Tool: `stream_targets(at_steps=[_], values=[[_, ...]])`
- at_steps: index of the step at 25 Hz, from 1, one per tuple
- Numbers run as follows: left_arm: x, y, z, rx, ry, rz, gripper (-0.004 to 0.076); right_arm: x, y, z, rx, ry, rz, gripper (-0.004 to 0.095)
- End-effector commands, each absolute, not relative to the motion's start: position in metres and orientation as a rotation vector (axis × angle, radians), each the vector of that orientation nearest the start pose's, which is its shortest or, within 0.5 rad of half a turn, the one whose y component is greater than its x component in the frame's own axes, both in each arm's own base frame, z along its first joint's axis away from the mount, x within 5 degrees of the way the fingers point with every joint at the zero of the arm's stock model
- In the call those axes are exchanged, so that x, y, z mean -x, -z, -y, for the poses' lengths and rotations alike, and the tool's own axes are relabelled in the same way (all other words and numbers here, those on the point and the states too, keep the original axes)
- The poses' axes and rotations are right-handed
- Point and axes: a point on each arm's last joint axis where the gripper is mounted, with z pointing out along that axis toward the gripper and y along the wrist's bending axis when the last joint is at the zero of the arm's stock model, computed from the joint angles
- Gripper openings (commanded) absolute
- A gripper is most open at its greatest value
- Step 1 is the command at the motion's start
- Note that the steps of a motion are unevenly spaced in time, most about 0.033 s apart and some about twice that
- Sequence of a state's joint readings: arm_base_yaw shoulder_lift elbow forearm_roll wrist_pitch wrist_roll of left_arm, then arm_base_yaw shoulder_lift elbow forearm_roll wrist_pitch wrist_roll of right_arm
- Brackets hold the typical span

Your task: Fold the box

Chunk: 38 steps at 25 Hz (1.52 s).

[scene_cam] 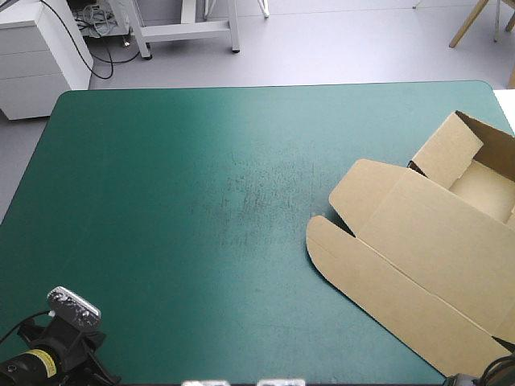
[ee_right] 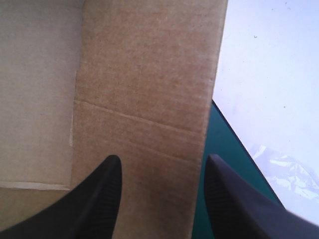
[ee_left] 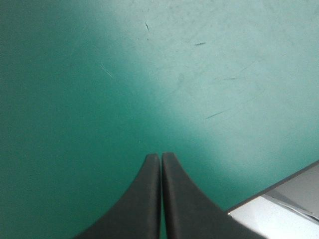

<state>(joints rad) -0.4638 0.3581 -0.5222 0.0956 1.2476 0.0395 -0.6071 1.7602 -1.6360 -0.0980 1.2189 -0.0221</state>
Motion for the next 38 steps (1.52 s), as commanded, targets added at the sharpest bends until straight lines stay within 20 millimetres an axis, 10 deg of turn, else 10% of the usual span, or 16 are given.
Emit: stream_targets(at_steps=[1,8,20,38], values=[[-0.034,-0.271,0.007,-0.641,0.02,-2.502,-0.001,-0.284,-0.363,0.207,-0.72,0.3,-2.623,0.0433],[-0.04,-0.275,0.01,-0.625,0.043,-2.416,-0.001,-0.237,-0.395,0.152,-0.588,0.1,-2.524,-0.0014],[-0.046,-0.266,0.023,-0.693,0.161,-2.306,-0.001,-0.14,-0.409,0.02,-0.031,-0.014,-2.346,-0.0014],[-0.045,-0.266,0.026,-0.773,0.18,-2.284,-0.001,-0.065,-0.327,-0.011,0.153,-0.078,-2.269,-0.0014]])
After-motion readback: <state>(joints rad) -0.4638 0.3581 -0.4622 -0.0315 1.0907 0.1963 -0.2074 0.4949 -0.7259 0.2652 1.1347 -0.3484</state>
